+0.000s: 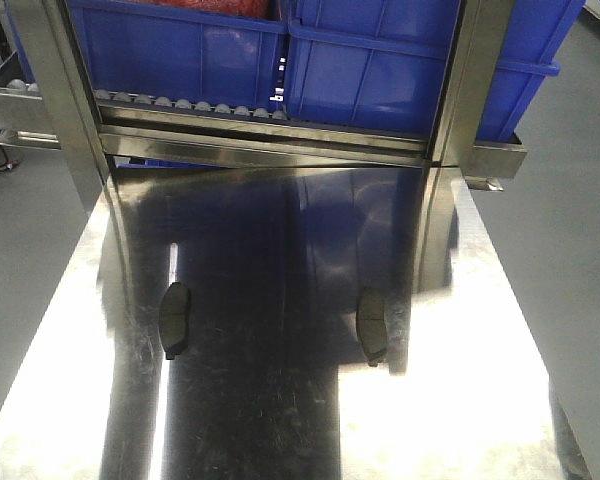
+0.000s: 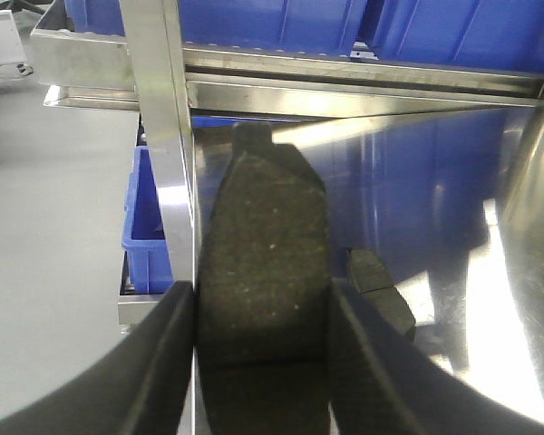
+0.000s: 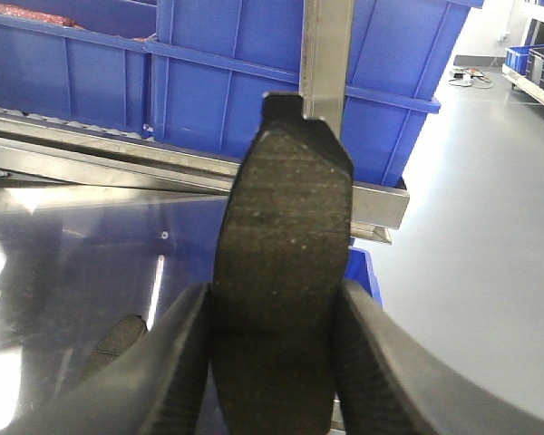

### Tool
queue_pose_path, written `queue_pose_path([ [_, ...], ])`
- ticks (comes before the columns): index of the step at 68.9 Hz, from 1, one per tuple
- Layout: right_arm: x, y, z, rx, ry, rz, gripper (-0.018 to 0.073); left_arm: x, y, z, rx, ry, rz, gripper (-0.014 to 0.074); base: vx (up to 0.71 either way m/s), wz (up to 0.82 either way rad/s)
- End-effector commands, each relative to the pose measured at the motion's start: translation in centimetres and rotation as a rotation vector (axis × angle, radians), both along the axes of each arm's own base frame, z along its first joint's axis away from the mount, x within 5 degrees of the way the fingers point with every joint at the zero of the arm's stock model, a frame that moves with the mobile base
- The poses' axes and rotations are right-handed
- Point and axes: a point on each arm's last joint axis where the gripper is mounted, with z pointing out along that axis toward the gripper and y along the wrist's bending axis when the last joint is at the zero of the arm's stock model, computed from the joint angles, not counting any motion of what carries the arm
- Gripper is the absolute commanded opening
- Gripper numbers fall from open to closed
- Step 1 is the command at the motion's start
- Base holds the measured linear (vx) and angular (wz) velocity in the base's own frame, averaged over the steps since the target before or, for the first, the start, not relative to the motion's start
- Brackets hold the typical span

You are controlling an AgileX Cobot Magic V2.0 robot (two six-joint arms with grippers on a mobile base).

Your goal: Move and align brake pads A on conveyor

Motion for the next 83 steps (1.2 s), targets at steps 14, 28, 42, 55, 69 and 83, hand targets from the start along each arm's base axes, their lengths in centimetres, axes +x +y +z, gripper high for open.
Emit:
queue_pose_path([
  [14, 0.04, -0.10, 1.79, -0.006, -0.121, -0.010, -0.0002, 0.26, -0.05, 1.69, -0.021, -0.111, 0.001, -0.0006, 0.00, 0.00],
  [28, 0.04, -0.11, 1.79, -0.006, -0.121, -0.011, -0.0002, 0.26, -0.05, 1.69, -0.021, -0.111, 0.001, -0.0006, 0.00, 0.00],
  [42, 0.04, -0.11, 1.79, -0.006, -0.121, -0.011, -0.0002, 0.26, -0.05, 1.69, -0.021, -0.111, 0.001, -0.0006, -0.05, 0.21],
  [55, 0.04, -0.11, 1.79, -0.006, -0.121, -0.011, -0.0002, 0.26, -0.05, 1.69, -0.021, -0.111, 0.001, -0.0006, -0.15, 0.65],
  [69, 0.04, -0.11, 1.79, -0.006, -0.121, -0.011, -0.0002, 0.26, -0.05, 1.69, -0.021, -0.111, 0.001, -0.0006, -0.21, 0.94],
  [83, 0.04, -0.11, 1.79, -0.006, -0.121, -0.011, -0.0002, 0.26, -0.05, 1.69, -0.021, -0.111, 0.001, -0.0006, -0.23, 0.91],
])
